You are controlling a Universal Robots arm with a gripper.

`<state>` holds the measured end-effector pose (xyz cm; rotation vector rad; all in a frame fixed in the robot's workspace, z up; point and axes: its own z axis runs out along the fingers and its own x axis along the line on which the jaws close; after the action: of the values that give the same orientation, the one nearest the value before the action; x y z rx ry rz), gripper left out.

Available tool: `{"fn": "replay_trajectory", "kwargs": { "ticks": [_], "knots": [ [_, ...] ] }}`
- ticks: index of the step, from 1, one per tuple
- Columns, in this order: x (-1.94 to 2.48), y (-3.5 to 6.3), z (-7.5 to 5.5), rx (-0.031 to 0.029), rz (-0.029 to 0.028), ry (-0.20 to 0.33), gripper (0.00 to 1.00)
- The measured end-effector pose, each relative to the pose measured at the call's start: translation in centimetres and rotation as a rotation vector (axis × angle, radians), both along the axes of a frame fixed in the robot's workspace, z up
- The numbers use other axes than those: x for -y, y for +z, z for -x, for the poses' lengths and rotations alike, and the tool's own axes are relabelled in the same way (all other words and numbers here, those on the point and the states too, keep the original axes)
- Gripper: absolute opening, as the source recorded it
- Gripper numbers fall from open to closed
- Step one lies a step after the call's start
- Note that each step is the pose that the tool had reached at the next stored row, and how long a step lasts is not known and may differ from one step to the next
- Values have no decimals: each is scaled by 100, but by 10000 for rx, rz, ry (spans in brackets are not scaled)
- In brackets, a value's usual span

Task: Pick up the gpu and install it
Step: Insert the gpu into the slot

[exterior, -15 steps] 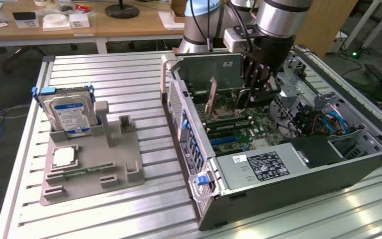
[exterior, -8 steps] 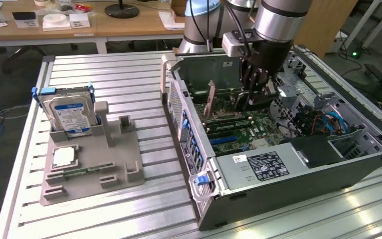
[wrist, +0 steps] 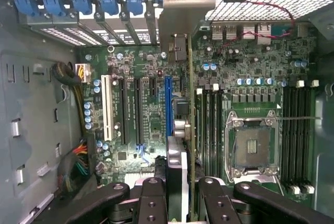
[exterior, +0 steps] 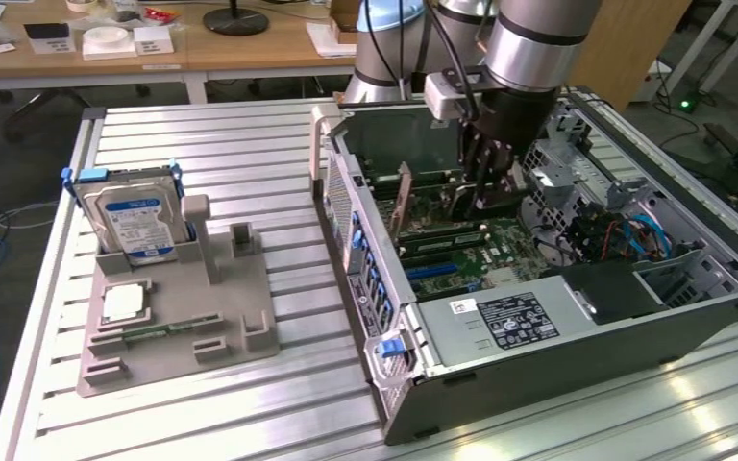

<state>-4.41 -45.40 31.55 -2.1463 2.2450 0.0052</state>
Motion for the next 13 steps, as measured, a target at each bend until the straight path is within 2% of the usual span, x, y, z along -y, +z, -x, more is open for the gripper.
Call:
{"fn": "replay_trajectory", "kwargs": {
  "ticks": [4,13],
  "knots": [
    [31,-38,2,0,-1,-1,28],
    [33,-190,32,0,0,0,28]
  ]
}}
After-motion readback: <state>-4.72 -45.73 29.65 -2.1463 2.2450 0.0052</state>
